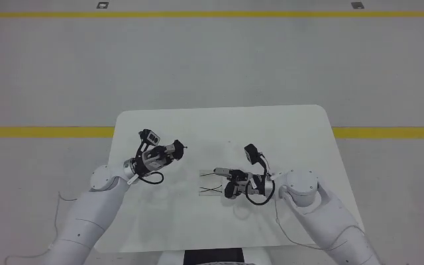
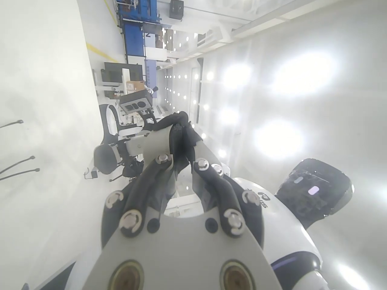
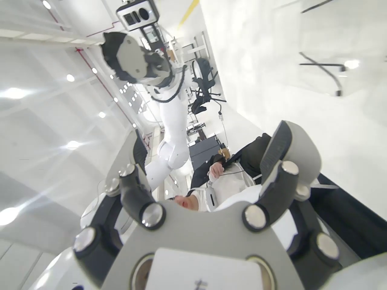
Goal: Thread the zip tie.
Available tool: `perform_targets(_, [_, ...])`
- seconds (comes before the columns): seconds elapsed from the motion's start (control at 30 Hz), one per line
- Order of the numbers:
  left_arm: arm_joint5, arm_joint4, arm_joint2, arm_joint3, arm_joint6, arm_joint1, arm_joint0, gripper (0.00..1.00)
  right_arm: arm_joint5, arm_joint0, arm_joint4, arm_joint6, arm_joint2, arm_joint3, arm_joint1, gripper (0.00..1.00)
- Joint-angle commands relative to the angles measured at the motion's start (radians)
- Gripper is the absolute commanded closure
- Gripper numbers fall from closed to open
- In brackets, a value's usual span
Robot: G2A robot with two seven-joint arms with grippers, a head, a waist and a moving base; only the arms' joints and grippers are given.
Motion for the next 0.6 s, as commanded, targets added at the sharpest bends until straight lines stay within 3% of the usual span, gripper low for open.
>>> perform_targets(0.0, [0.000, 0.000, 0.000, 0.000, 0.000, 0.000, 0.000, 1.00, -0.005, 0.001, 0.003, 0.002, 0.000, 0.000, 0.000, 0.00])
perform_targets(0.23, [0.000, 0.000, 0.000, 0.000, 0.000, 0.000, 0.000, 1.00, -0.008, 0.001, -0.002, -0.007, -0.004, -0.006, -0.001, 0.00])
perform_targets(0.37, [0.000, 0.000, 0.000, 0.000, 0.000, 0.000, 0.000, 1.00, -0.005, 0.003, -0.073, -0.096, -0.049, -0.042, -0.003, 0.00])
perform_targets(0.57, [0.000, 0.000, 0.000, 0.000, 0.000, 0.000, 0.000, 1.00, -0.005, 0.037, -0.156, -0.238, -0.137, -0.023, -0.002, 0.00])
